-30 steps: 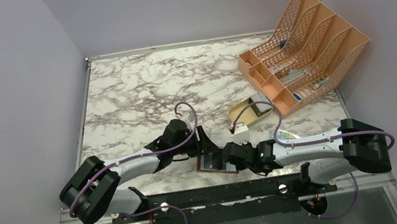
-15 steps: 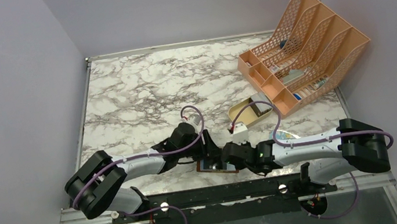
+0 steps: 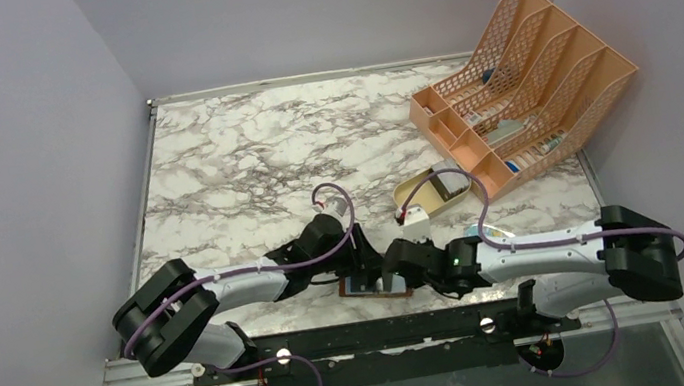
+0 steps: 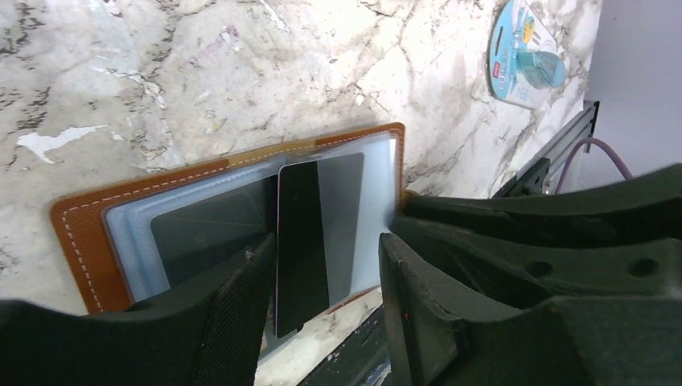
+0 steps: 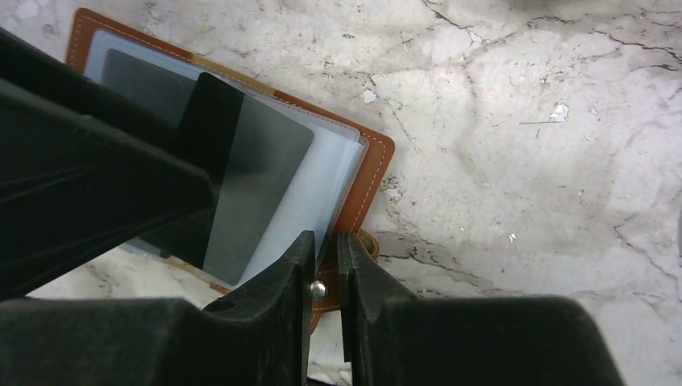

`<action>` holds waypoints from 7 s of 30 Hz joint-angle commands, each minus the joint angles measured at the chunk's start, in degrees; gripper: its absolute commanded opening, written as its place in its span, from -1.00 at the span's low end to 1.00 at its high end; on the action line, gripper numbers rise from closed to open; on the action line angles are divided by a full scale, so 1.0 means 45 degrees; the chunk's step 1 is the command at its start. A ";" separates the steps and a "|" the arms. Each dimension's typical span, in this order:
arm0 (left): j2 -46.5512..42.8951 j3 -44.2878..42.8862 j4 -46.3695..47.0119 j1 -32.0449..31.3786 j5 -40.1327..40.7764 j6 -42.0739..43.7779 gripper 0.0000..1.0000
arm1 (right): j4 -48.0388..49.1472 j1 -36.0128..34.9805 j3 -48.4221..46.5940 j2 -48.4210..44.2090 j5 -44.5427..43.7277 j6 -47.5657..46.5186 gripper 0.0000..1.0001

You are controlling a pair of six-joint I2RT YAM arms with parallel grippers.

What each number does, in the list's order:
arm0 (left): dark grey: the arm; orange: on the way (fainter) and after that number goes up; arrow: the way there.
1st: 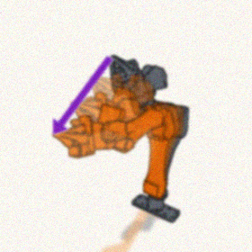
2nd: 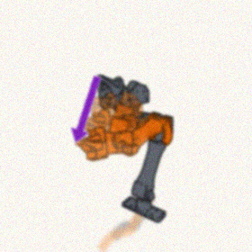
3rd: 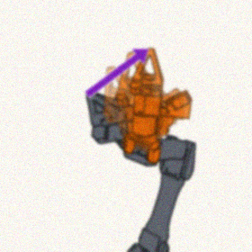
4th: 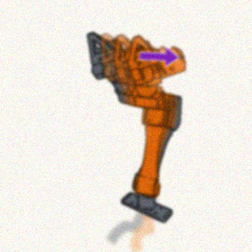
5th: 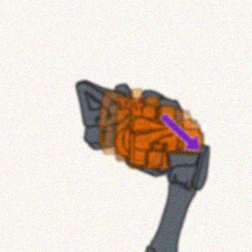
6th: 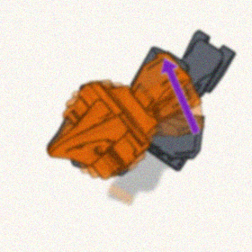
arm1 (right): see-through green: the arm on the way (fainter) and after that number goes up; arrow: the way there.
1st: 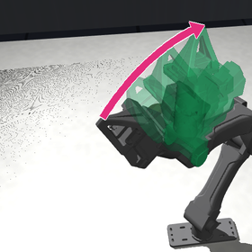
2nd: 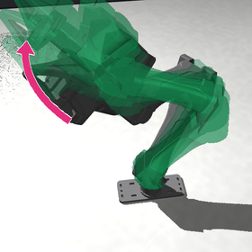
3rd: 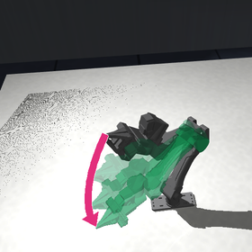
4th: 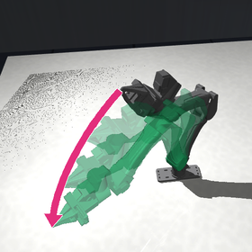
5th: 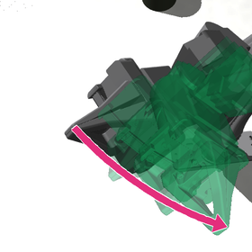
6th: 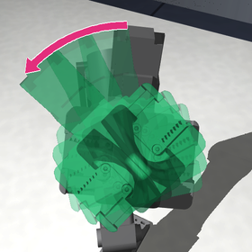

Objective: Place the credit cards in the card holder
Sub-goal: Insert the credit card into the card holder.

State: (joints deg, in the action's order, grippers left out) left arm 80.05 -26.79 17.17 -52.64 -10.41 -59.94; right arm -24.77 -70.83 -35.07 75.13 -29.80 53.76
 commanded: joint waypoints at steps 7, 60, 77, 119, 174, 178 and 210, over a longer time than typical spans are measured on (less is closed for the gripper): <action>-0.0417 -0.0267 -0.0704 -0.0087 0.0816 -0.0102 0.05 | -0.1680 0.0152 -0.0125 -0.1125 -0.0219 0.1013 -0.62; -0.0928 -0.1585 -0.3310 -0.0939 0.1779 0.0437 0.11 | -0.0228 0.0232 0.0620 0.0022 0.0270 0.1081 -0.68; -0.0444 -0.1246 -0.3607 -0.0958 0.1526 0.0058 0.18 | -0.0025 0.0232 0.0683 0.0066 0.0258 0.1098 -0.69; -0.1189 -0.1366 -0.4324 -0.1195 0.2381 0.0293 0.22 | -0.1199 0.0234 -0.0172 -0.1204 0.0864 0.0996 -0.69; 0.0269 -0.0663 -0.1108 -0.1167 0.0808 -0.0562 0.21 | 0.1944 0.0232 0.1719 -0.0470 0.1604 0.1403 -0.74; 0.0178 -0.0521 -0.0584 -0.1168 0.0625 -0.0709 0.22 | 0.1794 0.0232 0.1710 -0.0617 0.1498 0.1435 -0.74; -0.0467 -0.0860 -0.2574 -0.1095 0.1975 -0.0117 0.22 | 0.2140 0.0232 0.0677 -0.1170 0.1762 0.0947 -0.68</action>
State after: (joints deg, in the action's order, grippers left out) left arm 77.52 -29.91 5.43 -57.76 -2.92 -61.12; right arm -16.99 -70.00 -30.00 69.45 -22.06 58.63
